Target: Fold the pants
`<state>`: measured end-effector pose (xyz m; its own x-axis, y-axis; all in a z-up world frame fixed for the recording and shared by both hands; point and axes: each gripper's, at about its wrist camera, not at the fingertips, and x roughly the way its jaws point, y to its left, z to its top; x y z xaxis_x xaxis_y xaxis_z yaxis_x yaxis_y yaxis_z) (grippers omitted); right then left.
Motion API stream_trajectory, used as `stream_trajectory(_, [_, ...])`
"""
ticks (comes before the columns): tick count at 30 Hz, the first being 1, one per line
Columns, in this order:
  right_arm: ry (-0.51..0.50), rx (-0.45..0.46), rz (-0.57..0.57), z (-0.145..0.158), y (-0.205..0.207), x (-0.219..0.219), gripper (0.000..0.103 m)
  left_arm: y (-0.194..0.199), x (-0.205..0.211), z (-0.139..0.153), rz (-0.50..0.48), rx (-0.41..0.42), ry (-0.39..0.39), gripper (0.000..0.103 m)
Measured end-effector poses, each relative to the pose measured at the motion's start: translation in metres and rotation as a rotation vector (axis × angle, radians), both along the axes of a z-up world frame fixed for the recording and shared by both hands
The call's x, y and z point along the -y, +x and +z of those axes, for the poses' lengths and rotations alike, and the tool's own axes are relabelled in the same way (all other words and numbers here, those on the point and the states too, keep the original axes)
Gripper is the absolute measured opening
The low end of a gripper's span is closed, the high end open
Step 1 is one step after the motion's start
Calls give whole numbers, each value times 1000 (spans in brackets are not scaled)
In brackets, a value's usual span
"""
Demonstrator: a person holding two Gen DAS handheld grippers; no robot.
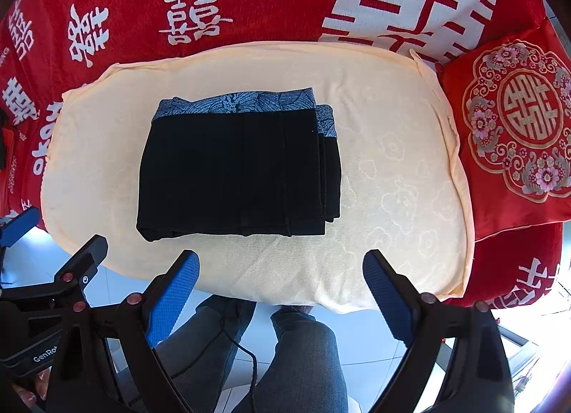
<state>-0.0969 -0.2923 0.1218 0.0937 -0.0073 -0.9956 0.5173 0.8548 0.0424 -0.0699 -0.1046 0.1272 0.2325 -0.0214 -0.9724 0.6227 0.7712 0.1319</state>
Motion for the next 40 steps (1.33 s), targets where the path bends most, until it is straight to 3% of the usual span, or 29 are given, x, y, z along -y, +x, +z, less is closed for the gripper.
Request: stream_trajectory(40, [5, -12, -34, -7, -1, 8, 95, 0, 5, -4, -42, -17, -13, 103])
